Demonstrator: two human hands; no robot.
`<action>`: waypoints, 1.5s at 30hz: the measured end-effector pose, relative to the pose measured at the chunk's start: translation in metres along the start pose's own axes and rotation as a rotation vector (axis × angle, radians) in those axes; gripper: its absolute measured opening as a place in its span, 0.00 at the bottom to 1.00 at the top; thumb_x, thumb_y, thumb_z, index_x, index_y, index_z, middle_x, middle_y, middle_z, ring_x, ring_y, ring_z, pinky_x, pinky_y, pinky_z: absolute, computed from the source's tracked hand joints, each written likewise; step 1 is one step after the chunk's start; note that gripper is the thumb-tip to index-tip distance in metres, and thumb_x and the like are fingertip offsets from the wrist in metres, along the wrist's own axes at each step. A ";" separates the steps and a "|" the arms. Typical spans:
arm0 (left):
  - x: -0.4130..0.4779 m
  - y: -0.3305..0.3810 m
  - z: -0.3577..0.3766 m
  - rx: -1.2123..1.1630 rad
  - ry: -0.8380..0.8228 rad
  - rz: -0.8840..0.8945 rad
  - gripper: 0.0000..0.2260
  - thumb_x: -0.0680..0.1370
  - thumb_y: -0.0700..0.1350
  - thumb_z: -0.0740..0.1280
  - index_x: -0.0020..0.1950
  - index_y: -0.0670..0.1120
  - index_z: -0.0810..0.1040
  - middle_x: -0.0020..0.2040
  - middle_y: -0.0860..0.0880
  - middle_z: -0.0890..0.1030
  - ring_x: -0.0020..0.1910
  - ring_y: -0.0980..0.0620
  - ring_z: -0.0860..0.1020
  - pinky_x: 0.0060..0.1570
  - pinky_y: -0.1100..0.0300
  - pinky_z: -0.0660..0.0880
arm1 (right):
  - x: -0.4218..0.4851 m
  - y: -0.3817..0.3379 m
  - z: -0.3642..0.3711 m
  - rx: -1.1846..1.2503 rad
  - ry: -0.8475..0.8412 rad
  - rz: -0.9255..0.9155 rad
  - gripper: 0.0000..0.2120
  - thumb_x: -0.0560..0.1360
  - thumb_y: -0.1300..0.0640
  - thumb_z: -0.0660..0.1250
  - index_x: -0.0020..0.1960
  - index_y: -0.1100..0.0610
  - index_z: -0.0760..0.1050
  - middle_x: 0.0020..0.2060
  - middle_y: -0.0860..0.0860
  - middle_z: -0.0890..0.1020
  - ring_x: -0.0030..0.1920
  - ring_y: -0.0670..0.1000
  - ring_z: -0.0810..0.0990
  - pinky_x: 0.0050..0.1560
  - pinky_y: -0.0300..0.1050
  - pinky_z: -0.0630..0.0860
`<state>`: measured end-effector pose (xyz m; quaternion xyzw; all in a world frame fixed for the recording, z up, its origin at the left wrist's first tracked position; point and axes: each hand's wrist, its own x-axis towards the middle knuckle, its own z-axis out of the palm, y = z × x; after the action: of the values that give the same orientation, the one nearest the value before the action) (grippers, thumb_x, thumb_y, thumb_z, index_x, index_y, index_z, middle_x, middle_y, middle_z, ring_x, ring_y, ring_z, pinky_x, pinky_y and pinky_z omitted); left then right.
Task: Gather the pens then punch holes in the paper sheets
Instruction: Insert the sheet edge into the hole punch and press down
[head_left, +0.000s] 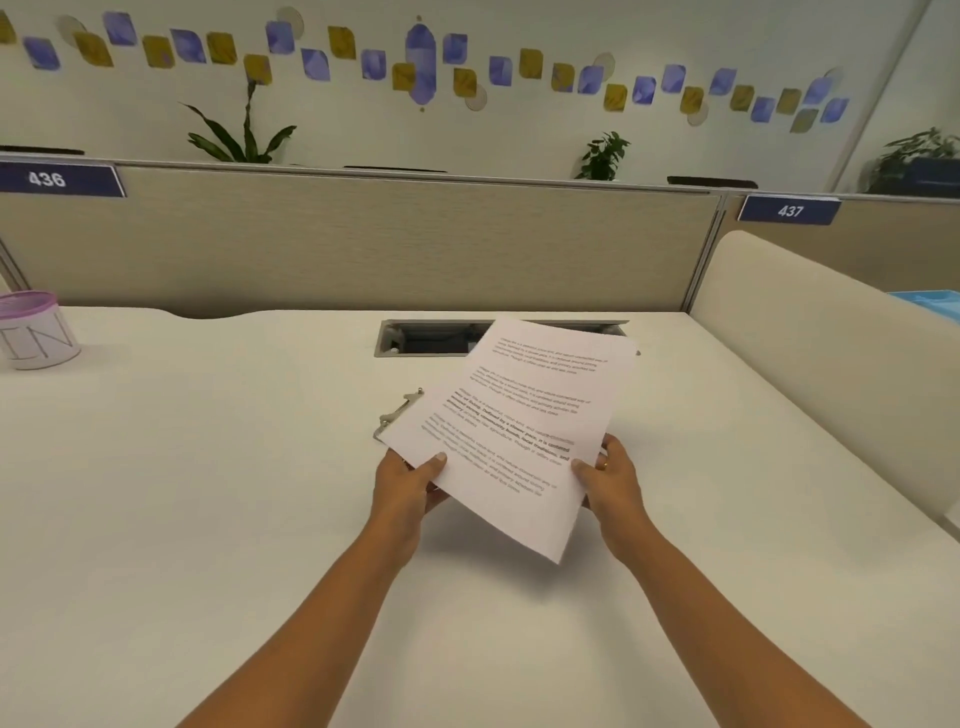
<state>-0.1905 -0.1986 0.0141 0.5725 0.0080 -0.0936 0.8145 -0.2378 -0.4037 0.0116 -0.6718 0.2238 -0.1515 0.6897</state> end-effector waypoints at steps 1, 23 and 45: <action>0.003 0.002 -0.002 0.004 0.011 -0.011 0.18 0.77 0.33 0.62 0.64 0.47 0.69 0.56 0.47 0.79 0.51 0.50 0.80 0.40 0.59 0.80 | 0.004 0.001 -0.006 -0.009 0.012 0.004 0.18 0.77 0.66 0.60 0.64 0.53 0.66 0.52 0.50 0.79 0.50 0.51 0.79 0.40 0.43 0.77; 0.110 0.031 -0.013 1.429 0.136 0.181 0.15 0.73 0.48 0.68 0.58 0.45 0.78 0.55 0.46 0.80 0.53 0.46 0.78 0.42 0.59 0.69 | 0.033 0.013 -0.028 -0.021 0.029 0.121 0.19 0.77 0.68 0.58 0.65 0.55 0.68 0.57 0.55 0.80 0.57 0.58 0.79 0.61 0.57 0.74; 0.103 0.016 0.003 0.076 0.565 -0.205 0.03 0.74 0.37 0.62 0.45 0.38 0.73 0.40 0.40 0.76 0.35 0.46 0.75 0.35 0.56 0.72 | 0.039 0.021 -0.017 -0.017 0.035 0.130 0.17 0.77 0.69 0.58 0.63 0.55 0.69 0.57 0.57 0.80 0.56 0.59 0.79 0.61 0.58 0.74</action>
<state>-0.0873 -0.2107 0.0176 0.6021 0.2885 -0.0127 0.7444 -0.2156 -0.4372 -0.0135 -0.6588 0.2801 -0.1161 0.6885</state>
